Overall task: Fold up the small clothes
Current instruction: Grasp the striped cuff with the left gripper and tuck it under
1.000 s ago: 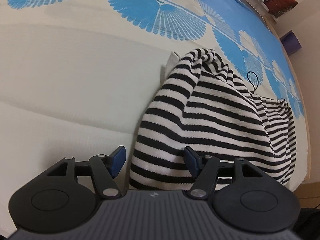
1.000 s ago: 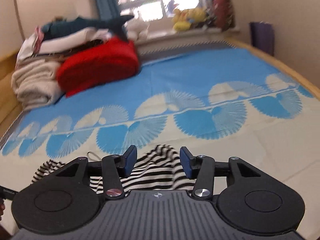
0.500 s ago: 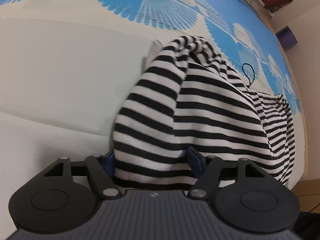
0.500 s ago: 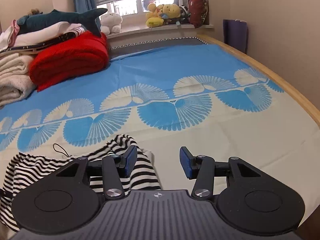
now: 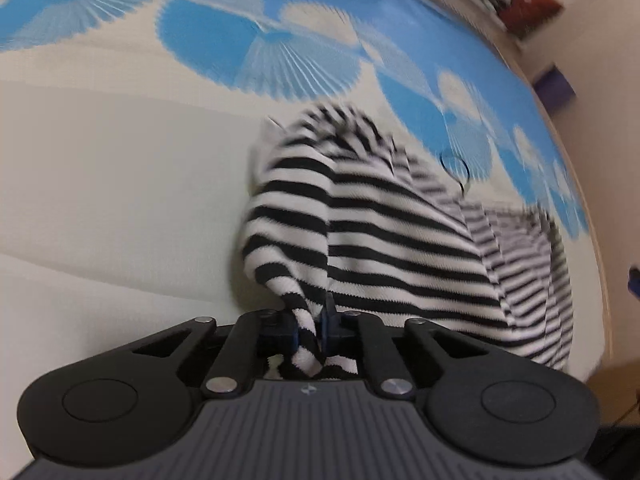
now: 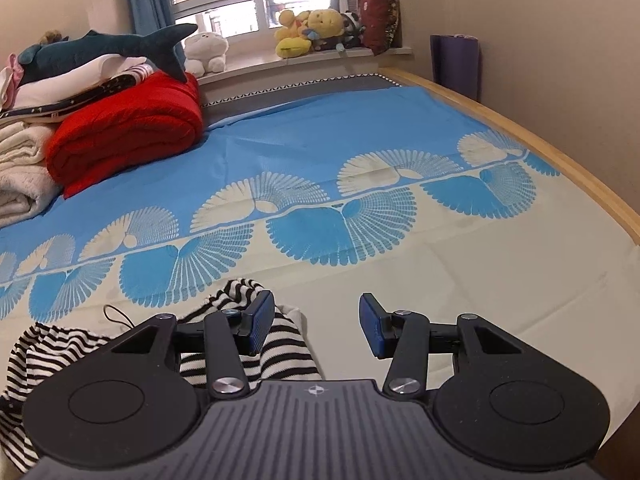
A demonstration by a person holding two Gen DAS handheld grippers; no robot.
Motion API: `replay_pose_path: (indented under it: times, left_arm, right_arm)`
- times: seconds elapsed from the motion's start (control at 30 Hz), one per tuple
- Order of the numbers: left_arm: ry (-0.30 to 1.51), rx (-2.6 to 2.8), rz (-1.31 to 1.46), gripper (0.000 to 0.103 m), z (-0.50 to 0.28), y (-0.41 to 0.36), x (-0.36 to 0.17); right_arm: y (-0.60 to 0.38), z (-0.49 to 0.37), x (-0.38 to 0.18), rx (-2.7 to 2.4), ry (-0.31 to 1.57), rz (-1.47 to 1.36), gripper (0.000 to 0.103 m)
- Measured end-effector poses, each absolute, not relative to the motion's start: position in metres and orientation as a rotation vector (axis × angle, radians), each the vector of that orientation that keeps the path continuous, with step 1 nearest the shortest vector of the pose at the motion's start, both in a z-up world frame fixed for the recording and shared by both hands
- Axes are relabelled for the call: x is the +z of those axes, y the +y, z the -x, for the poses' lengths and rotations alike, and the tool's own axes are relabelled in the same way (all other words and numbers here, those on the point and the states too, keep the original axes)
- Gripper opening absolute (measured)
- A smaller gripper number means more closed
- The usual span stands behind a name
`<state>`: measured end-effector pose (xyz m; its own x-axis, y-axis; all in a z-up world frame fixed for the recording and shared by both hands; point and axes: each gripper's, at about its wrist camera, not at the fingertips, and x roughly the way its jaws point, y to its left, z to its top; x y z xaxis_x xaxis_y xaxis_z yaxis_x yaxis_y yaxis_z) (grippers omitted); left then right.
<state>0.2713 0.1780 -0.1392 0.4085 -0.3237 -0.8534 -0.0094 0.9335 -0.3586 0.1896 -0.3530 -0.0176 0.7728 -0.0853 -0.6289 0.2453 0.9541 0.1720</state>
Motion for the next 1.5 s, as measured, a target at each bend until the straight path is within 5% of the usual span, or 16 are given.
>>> replay_pose_path:
  times: [0.3,0.37,0.43,0.47,0.7,0.77,0.83,0.9,1.5]
  left_arm:
    - [1.122,-0.141,0.352,0.006,-0.258,0.193,-0.113]
    - [1.169,-0.150,0.332,0.018,-0.264,0.185,-0.120]
    - [1.192,-0.122,0.315,0.065,-0.270,0.184,-0.127]
    - [1.193,-0.104,0.311,0.072,-0.274,0.185,-0.131]
    - [1.255,-0.096,0.365,0.075,-0.285,0.190,-0.172]
    - [1.231,-0.138,0.343,0.071,-0.290,0.181,-0.172]
    - [1.238,-0.210,0.358,0.027,-0.292,0.171,-0.175]
    - [1.232,-0.238,0.330,0.020,-0.294,0.162,-0.175]
    - [1.098,-0.048,0.100,0.010,-0.258,0.159,-0.098]
  right_arm:
    - [-0.328,-0.195,-0.017,-0.145,0.656,-0.276,0.049]
    - [-0.324,-0.196,-0.017,-0.129,0.658,-0.259,0.049]
    - [-0.320,-0.197,-0.018,-0.117,0.664,-0.242,0.049]
    - [-0.319,-0.197,-0.018,-0.112,0.667,-0.237,0.049]
    - [-0.323,-0.191,-0.021,-0.088,0.682,-0.193,0.049]
    - [-0.327,-0.192,-0.021,-0.088,0.683,-0.185,0.049]
    - [-0.331,-0.193,-0.022,-0.094,0.690,-0.187,0.049]
    - [-0.335,-0.196,-0.022,-0.104,0.689,-0.198,0.049]
    - [-0.291,-0.207,-0.021,-0.049,0.679,-0.213,0.049]
